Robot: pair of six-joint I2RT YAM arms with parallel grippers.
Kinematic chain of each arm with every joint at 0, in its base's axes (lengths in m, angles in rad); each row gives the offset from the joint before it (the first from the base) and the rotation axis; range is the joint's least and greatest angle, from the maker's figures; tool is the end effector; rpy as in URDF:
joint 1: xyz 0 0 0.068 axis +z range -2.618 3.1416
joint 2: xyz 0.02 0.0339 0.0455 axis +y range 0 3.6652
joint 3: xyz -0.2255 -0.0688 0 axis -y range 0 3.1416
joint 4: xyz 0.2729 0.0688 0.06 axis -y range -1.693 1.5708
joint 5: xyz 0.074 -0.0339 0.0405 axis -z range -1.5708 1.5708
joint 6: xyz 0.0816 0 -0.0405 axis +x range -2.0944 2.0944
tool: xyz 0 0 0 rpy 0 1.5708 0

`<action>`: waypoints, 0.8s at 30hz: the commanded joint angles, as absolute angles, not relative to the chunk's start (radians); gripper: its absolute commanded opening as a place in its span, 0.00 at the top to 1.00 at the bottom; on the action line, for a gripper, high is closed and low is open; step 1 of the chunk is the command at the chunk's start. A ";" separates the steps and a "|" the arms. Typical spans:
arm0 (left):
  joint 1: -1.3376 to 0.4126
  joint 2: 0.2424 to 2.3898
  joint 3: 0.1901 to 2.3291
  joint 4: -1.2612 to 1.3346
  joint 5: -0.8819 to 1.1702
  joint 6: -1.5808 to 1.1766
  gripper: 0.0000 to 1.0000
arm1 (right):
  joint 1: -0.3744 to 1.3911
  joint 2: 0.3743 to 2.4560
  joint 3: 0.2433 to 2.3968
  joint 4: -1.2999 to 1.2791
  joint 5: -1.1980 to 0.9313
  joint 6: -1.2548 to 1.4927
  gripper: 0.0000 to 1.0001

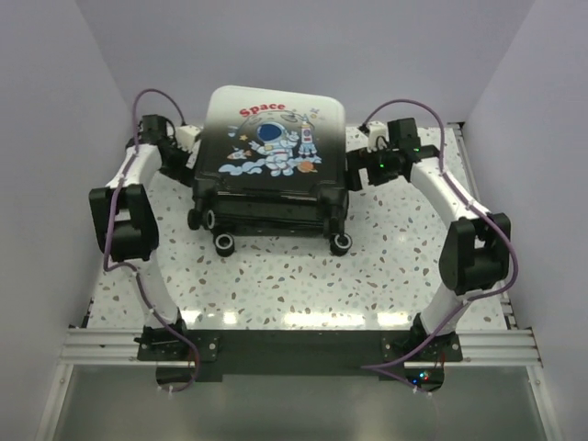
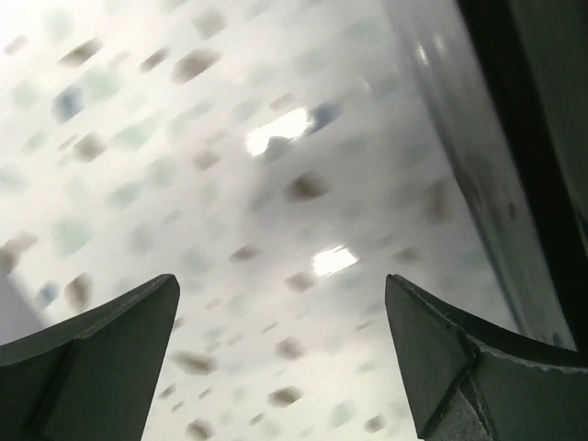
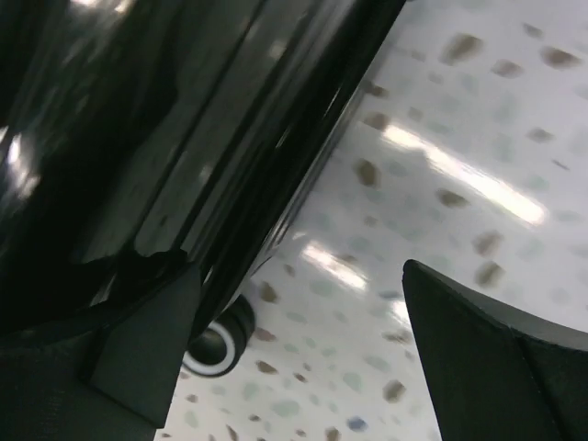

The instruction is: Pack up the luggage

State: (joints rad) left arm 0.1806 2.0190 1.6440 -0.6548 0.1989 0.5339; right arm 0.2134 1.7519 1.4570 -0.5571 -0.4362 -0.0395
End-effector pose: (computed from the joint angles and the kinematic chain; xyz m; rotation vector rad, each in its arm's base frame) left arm 0.4681 0.0691 0.1406 0.5212 2.5152 0.0090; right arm 0.4194 0.1262 0.2021 -0.5003 2.3525 0.6074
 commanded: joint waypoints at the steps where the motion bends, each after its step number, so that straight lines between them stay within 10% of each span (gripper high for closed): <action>1: -0.061 1.965 1.602 -0.717 0.469 0.503 0.00 | 0.123 1.671 1.479 -0.665 -0.422 -0.110 0.01; 13: -0.103 1.810 1.373 -0.488 0.574 0.186 0.00 | -0.130 1.580 1.770 -1.225 -0.388 -0.348 0.01; 24: -0.132 1.753 1.224 -0.476 0.546 0.225 0.00 | -0.084 1.600 1.555 -1.100 -0.486 -0.212 0.08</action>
State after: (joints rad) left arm -0.0841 1.7996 1.2575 -0.4843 0.4683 0.2150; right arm -0.0864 1.5452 1.5650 -1.1229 -0.3630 -0.2668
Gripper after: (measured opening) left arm 0.996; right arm 0.927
